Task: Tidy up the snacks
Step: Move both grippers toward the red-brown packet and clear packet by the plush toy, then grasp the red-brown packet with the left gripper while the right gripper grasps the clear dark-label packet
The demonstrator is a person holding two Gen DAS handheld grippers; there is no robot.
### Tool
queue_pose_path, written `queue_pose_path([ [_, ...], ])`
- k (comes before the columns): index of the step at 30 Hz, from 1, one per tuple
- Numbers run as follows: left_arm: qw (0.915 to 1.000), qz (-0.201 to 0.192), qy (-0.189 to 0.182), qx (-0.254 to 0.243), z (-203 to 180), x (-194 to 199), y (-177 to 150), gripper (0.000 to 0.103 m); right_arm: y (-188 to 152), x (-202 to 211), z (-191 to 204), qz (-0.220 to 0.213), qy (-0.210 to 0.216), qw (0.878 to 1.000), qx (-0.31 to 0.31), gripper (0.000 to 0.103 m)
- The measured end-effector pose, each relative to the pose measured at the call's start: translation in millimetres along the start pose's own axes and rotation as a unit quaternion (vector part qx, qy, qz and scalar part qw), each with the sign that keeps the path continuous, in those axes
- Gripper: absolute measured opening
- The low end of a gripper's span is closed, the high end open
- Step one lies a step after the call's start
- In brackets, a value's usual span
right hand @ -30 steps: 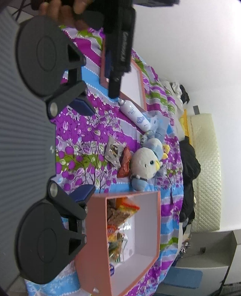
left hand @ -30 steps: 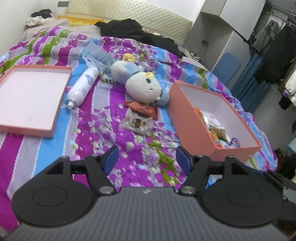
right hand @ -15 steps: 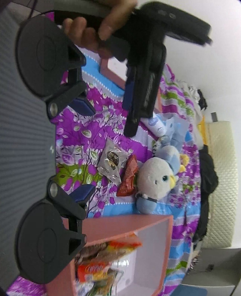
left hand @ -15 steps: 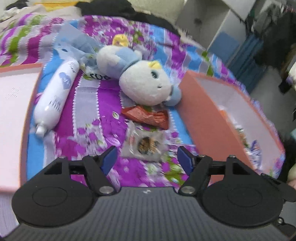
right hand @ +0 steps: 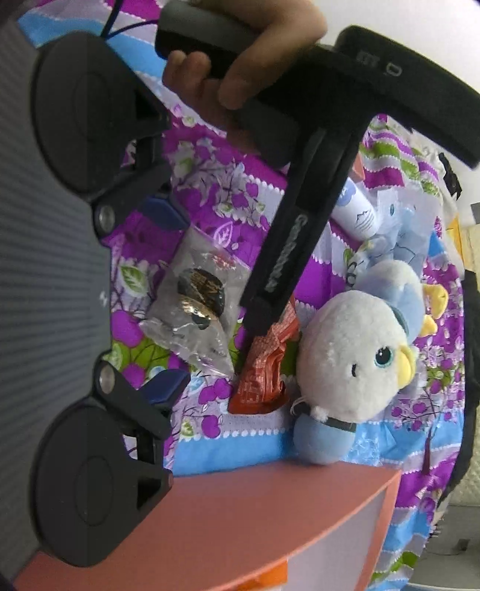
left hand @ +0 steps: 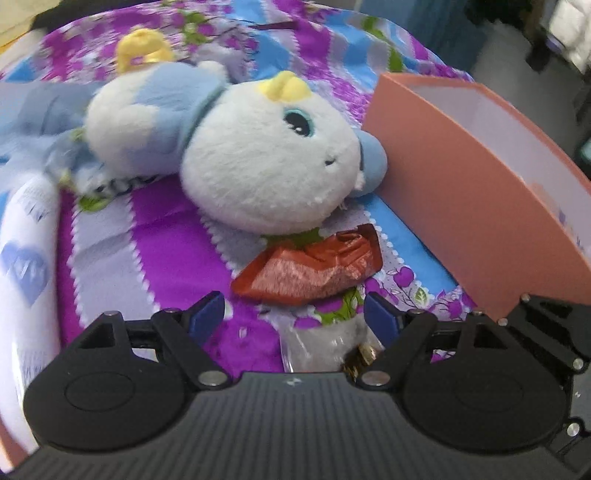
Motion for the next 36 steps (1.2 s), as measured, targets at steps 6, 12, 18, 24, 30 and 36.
queue_pose_path([
  [6,0.9987,0.014,-0.009,-0.049,1.1,-26.1,9.6,0.085,1.0,-25.2,-7.3,0.030,-0.012,0.999,0.002,0.084],
  [12,0.9953,0.022,-0.030,-0.089,-1.0,-39.4,15.0,0.083,4.2,-38.3,-4.6,0.043,0.021,0.999,0.022,0.085],
  [18,0.9907,0.020,-0.025,-0.132,-7.6,-41.4,12.9,0.069,9.3,-44.1,-6.7,0.044,0.030,0.998,0.024,0.079],
  [24,0.9923,0.020,-0.016,-0.121,-11.1,-36.1,12.4,0.057,14.5,-38.8,-4.3,0.043,0.026,0.998,0.030,0.061],
  [30,0.9964,0.016,0.002,-0.083,-15.3,-27.4,6.6,0.054,11.3,-21.6,-8.2,0.041,0.024,0.998,0.028,0.056],
  [36,0.9996,0.006,0.022,-0.018,-15.7,0.7,-10.3,0.054,-3.9,-1.1,-6.7,0.047,0.024,0.998,0.024,0.055],
])
Point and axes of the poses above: each gripper's, at about its wrist camera, not at the fingertips, and x roughly against the way its jaws point, z to its left, y to its top, the point moved 4 cm from there along -x, roughly the way its jaws point, and after that the axes turned 2 degrees about y, right-handed, at the moved point
